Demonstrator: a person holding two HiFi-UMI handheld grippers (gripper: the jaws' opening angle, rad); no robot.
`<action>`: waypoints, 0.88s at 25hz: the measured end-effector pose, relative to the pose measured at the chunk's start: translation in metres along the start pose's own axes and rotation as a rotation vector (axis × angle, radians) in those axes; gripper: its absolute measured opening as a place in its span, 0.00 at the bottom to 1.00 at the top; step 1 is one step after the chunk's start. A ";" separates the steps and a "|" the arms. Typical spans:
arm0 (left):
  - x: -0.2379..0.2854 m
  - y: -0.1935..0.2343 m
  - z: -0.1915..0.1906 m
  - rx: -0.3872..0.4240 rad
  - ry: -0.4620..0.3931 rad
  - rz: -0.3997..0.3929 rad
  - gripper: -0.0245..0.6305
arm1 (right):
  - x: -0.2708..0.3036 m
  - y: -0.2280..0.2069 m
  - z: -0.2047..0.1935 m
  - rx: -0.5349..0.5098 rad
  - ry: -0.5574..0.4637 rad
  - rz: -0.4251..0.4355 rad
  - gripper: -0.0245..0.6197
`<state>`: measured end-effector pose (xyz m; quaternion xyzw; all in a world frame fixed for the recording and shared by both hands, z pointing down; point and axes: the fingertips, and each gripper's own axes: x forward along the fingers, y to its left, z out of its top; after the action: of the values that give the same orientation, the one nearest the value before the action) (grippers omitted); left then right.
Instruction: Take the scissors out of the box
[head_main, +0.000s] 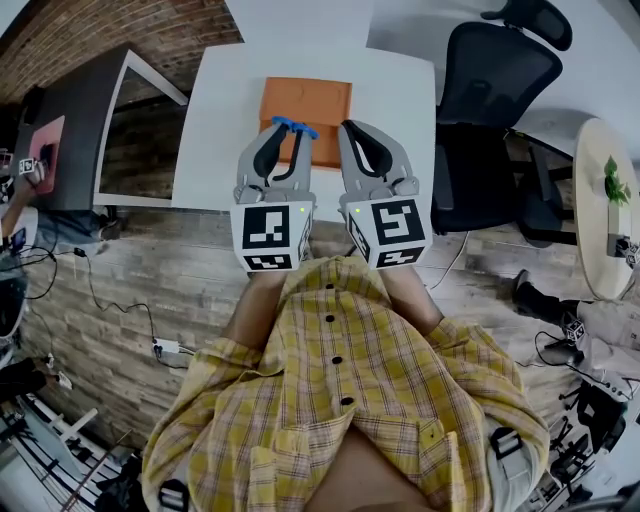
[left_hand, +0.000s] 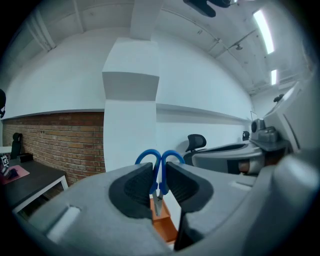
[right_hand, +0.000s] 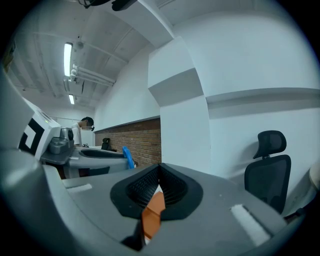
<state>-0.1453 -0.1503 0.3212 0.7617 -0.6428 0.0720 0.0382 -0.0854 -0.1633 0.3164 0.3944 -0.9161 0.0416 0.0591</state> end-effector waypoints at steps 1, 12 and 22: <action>-0.001 0.000 0.002 0.001 -0.005 0.002 0.17 | 0.000 0.001 0.001 -0.001 -0.002 0.000 0.03; -0.012 0.007 0.015 -0.007 -0.063 0.046 0.17 | -0.002 0.004 0.013 -0.010 -0.049 0.000 0.03; -0.011 0.006 0.015 -0.006 -0.073 0.042 0.17 | -0.003 0.003 0.015 -0.014 -0.058 -0.004 0.03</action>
<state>-0.1525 -0.1432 0.3043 0.7501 -0.6597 0.0429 0.0154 -0.0871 -0.1608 0.3006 0.3968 -0.9169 0.0236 0.0351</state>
